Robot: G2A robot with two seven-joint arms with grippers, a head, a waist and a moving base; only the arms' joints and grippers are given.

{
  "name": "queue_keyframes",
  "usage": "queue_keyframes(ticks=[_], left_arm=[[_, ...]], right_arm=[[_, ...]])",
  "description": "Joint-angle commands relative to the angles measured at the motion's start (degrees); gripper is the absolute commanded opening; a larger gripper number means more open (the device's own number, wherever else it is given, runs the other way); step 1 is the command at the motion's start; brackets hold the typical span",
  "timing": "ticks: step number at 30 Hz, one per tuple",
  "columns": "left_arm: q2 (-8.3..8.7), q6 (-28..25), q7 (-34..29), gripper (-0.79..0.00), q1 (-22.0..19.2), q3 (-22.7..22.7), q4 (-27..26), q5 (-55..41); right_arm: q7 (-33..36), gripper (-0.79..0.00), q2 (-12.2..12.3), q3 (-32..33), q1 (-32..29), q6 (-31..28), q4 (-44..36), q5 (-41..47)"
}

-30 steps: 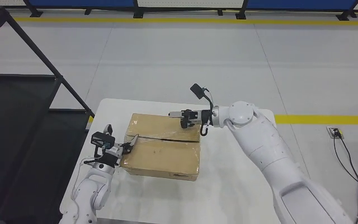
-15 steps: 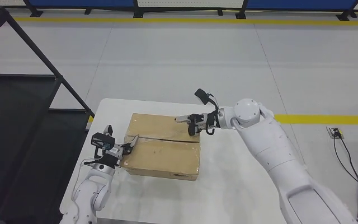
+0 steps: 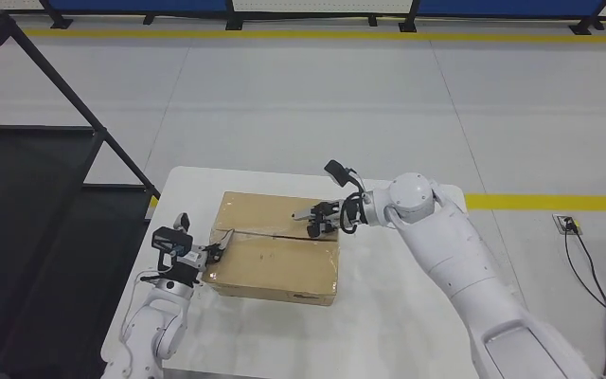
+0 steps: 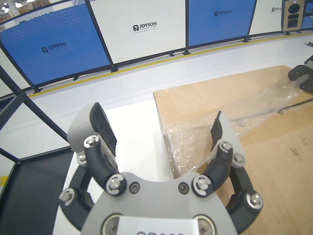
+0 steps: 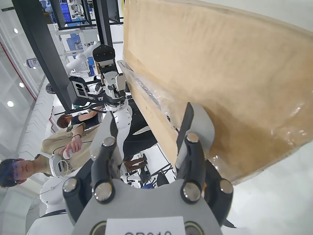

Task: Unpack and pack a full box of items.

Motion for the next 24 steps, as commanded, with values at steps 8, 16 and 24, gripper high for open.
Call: queue_keyframes(ticks=[8,16,24], left_arm=[[0.06,-0.2,0.4,0.000,0.4,-0.6,-0.3,-0.2],[0.07,-0.2,0.6,0.000,0.4,-0.6,-0.3,-0.2],[0.05,-0.2,0.6,0.000,0.2,-0.6,0.0,-0.3]], right_arm=[[-2.4,-0.486,-0.5,-1.3,0.5,1.7,0.8,-1.6],[-3.3,-0.714,-0.7,-1.8,0.8,2.1,0.6,-2.8],[-3.0,-0.785,-0.4,-1.4,-0.1,-0.4,-1.4,-3.1]])
